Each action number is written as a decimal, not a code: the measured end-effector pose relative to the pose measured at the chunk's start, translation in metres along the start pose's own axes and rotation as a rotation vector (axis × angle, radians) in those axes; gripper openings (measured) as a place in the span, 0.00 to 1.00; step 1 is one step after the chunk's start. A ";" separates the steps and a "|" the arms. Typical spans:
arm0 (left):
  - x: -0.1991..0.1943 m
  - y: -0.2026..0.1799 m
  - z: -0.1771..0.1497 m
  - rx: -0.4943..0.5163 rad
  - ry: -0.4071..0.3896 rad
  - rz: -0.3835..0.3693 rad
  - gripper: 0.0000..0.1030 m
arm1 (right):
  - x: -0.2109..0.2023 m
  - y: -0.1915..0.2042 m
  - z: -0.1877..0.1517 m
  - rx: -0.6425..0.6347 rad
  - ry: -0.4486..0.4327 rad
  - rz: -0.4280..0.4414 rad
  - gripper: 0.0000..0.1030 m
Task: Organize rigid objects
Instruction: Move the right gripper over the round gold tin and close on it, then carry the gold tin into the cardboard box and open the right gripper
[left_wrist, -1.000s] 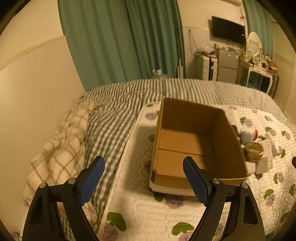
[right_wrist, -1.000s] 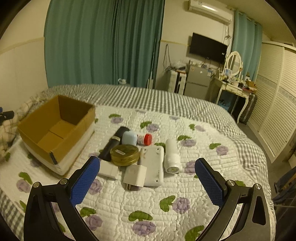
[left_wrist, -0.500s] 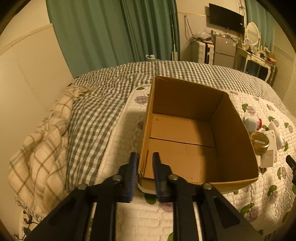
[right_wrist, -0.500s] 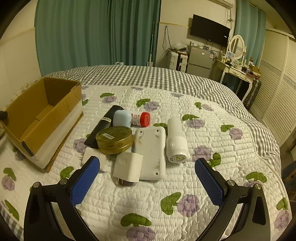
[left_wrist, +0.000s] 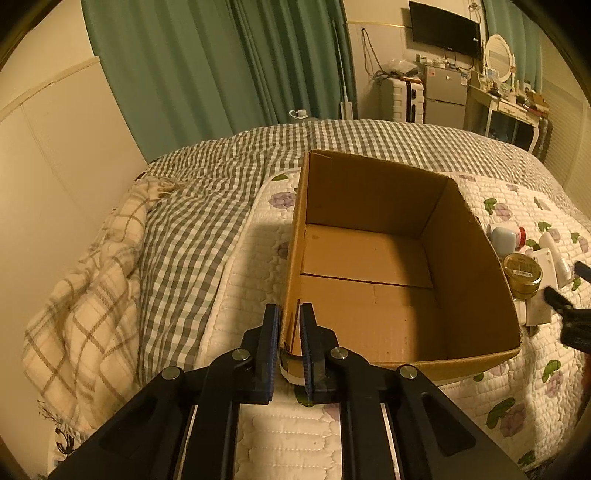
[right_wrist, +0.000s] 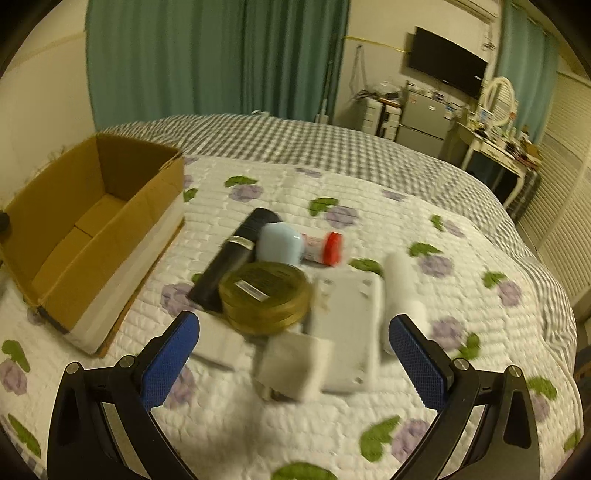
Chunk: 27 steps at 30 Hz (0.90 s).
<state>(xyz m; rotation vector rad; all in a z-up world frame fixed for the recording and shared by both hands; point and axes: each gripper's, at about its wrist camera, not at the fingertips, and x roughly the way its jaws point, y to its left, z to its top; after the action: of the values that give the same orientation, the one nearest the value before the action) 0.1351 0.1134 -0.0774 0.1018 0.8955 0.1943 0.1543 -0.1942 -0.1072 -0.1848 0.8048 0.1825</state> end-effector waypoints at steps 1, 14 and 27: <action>0.000 0.001 0.000 -0.001 0.001 -0.004 0.11 | 0.007 0.007 0.003 -0.012 0.003 0.005 1.00; 0.001 0.002 0.001 0.001 0.009 -0.019 0.11 | 0.060 0.027 0.006 -0.023 0.067 0.013 0.91; 0.003 0.001 0.002 -0.001 0.025 -0.013 0.11 | 0.058 0.022 0.001 -0.021 0.062 0.019 0.72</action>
<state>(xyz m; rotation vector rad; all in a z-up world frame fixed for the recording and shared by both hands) 0.1382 0.1152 -0.0777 0.0932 0.9212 0.1845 0.1892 -0.1679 -0.1512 -0.2039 0.8671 0.2041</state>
